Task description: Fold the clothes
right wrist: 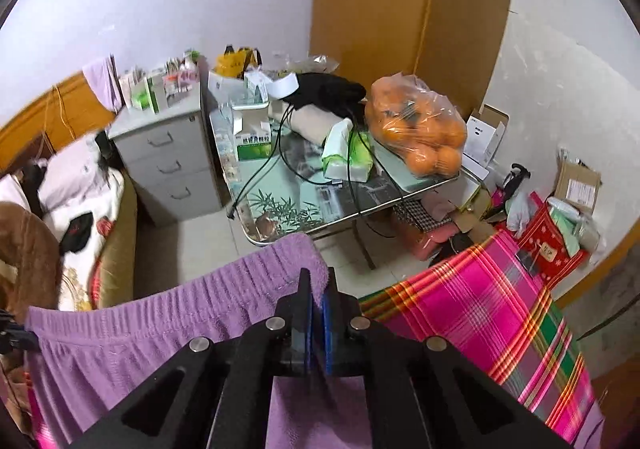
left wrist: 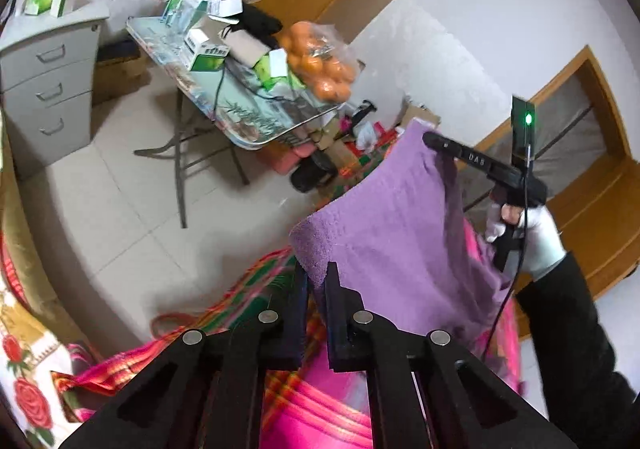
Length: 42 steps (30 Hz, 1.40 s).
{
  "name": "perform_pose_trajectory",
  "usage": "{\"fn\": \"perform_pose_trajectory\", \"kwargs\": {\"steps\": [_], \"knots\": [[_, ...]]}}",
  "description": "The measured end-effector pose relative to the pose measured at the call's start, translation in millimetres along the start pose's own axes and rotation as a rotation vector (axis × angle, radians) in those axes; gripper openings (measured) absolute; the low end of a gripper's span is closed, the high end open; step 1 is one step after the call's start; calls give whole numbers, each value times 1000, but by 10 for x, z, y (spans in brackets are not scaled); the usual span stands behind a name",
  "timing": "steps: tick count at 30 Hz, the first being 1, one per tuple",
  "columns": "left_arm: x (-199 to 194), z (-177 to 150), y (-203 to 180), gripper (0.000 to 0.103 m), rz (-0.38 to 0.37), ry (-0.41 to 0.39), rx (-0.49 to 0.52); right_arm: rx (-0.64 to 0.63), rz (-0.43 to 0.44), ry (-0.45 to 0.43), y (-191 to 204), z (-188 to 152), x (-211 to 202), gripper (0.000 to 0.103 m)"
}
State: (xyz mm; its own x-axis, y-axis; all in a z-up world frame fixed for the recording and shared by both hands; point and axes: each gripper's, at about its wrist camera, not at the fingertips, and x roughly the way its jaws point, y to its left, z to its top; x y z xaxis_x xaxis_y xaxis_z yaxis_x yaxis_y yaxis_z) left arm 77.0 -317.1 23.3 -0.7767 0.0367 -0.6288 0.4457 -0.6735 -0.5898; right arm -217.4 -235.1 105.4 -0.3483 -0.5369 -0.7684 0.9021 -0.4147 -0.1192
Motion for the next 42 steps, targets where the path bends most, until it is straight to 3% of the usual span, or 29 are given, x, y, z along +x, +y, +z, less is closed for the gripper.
{"fn": "perform_pose_trajectory", "kwargs": {"steps": [5,10,15,17,23,26,28,30,32,36,42], "knots": [[152,-91,221,7,40,69,-21,-21,-39,116,47,-147,530,4],[258,-111,221,6,55,107,5,-5,-55,155,-2,-220,785,10],[172,-94,244,8,8,106,-1,113,-33,41,-395,-213,321,19],[149,-116,264,8,-8,106,-18,157,11,21,-607,-315,108,33],[156,-190,256,8,2,117,-42,123,5,112,-812,-818,-53,36],[177,-187,250,8,9,114,-44,80,-64,165,-816,-951,40,36],[176,-184,254,8,14,112,-45,123,-71,178,-900,-1001,115,36],[175,-181,258,9,18,109,-46,139,-155,195,-968,-1032,192,39],[167,-180,261,9,22,105,-47,188,-226,216,-1076,-1028,185,31],[100,-195,263,9,25,95,-53,263,-246,123,-1183,-1025,-208,30],[0,-238,244,10,21,82,-57,247,-191,-25,-798,-1366,-1221,30]]}}
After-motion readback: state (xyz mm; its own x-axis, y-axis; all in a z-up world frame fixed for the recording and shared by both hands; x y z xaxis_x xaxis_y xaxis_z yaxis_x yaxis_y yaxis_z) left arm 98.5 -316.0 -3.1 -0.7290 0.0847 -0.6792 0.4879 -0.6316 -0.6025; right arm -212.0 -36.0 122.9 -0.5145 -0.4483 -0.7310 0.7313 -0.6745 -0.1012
